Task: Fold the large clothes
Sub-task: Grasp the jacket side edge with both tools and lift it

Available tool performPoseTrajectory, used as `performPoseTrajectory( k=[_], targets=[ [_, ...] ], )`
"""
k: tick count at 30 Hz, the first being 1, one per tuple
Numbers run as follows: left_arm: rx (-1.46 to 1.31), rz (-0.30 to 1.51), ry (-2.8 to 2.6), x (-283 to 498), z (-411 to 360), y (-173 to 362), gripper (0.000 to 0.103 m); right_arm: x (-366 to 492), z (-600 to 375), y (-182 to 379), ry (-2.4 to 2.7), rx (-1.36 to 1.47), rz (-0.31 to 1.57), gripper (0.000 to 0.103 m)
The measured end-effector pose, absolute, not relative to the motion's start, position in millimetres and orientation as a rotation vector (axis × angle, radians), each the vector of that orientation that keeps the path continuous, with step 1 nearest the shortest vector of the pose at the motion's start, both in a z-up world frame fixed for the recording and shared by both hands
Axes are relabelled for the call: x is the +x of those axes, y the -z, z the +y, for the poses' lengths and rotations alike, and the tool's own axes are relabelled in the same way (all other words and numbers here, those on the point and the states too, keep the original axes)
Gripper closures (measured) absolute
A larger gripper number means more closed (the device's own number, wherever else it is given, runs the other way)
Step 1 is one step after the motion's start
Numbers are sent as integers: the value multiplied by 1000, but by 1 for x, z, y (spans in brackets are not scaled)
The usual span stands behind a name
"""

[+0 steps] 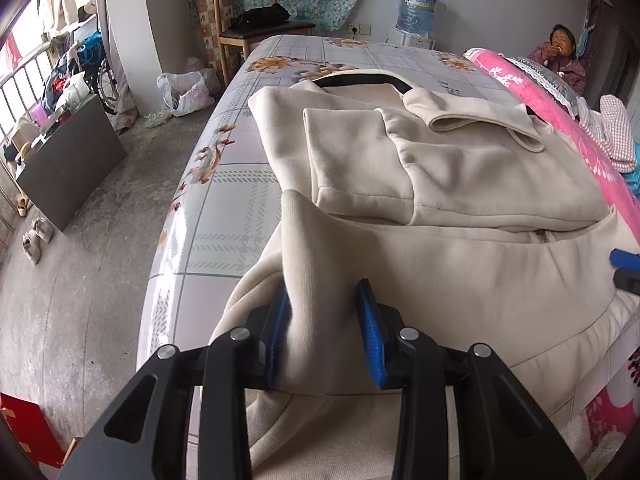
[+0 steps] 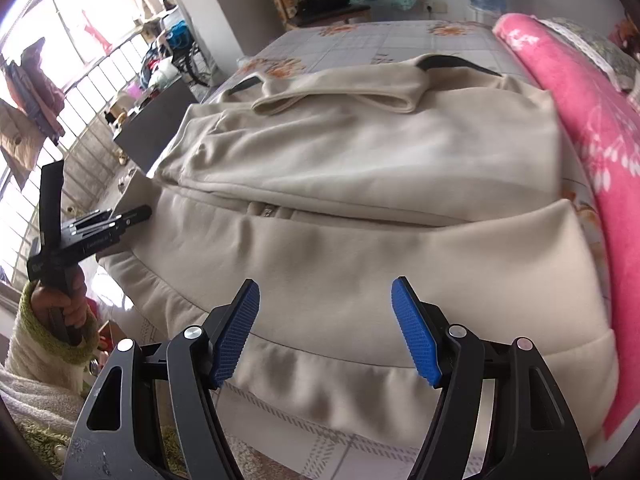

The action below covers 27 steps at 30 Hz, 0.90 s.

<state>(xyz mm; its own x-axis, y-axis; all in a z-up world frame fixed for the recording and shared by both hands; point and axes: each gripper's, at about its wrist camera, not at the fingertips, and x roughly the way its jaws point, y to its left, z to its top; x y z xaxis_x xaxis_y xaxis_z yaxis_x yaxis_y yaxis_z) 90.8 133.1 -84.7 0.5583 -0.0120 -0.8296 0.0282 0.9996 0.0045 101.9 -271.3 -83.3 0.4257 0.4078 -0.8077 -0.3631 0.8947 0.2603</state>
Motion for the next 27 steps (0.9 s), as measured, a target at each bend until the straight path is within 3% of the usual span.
performPoseTrajectory(
  k=[4, 12, 19, 27],
  targets=[
    [75, 970, -1, 86, 127, 86, 71, 101, -321, 68, -364, 103, 972, 37],
    [76, 987, -26, 90, 124, 86, 71, 134, -364, 73, -248, 128, 969, 55],
    [72, 997, -37, 90, 123, 86, 71, 158, -382, 85, -188, 119, 988, 60],
    [71, 999, -44, 90, 122, 86, 71, 138, -363, 79, -219, -4, 989, 87]
  ],
)
